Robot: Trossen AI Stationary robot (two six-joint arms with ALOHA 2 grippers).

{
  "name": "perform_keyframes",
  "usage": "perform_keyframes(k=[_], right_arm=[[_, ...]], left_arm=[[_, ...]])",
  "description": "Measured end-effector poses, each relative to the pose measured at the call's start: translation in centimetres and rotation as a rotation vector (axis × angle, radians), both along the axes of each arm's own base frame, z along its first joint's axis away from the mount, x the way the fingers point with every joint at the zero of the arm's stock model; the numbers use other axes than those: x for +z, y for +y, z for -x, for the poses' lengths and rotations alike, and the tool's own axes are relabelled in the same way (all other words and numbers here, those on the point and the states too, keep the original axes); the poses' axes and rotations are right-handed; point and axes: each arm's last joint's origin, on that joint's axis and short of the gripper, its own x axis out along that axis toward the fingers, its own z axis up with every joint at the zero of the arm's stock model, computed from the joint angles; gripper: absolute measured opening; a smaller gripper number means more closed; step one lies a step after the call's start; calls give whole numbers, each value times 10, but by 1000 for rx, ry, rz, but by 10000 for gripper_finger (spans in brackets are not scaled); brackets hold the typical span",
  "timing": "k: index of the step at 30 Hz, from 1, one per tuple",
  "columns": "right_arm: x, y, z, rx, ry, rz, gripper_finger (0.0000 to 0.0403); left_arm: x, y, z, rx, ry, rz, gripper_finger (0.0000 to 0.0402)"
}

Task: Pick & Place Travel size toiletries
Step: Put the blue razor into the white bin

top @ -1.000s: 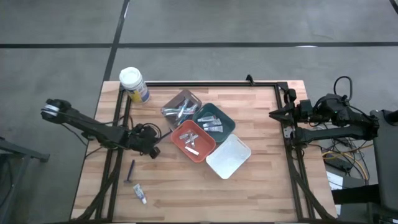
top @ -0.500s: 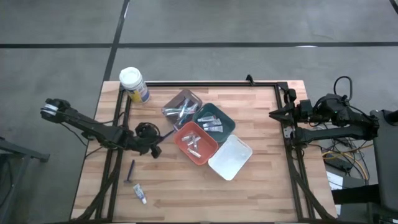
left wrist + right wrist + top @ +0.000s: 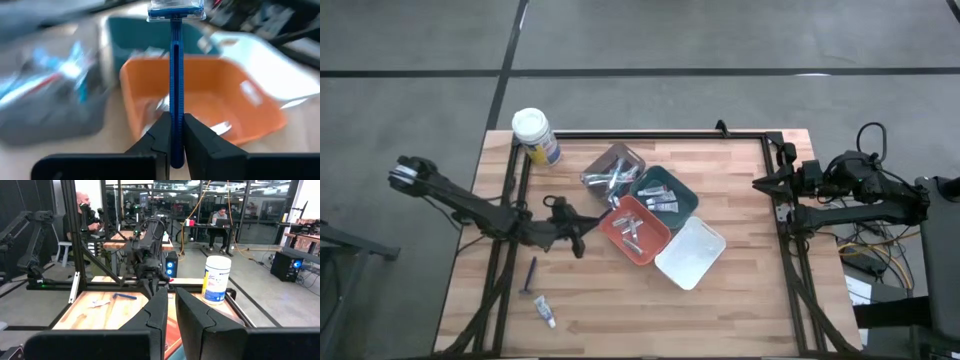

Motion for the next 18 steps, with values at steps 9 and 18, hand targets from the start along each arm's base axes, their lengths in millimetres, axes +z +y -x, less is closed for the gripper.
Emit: perform_keyframes(k=[9, 18], right_arm=[[0, 0, 0, 0, 0, 0, 34], [0, 0, 0, 0, 0, 0, 34]], left_arm=[[20, -11, -29, -48, -137, -86, 35], [40, -30, -79, -79, -98, -186, 35]])
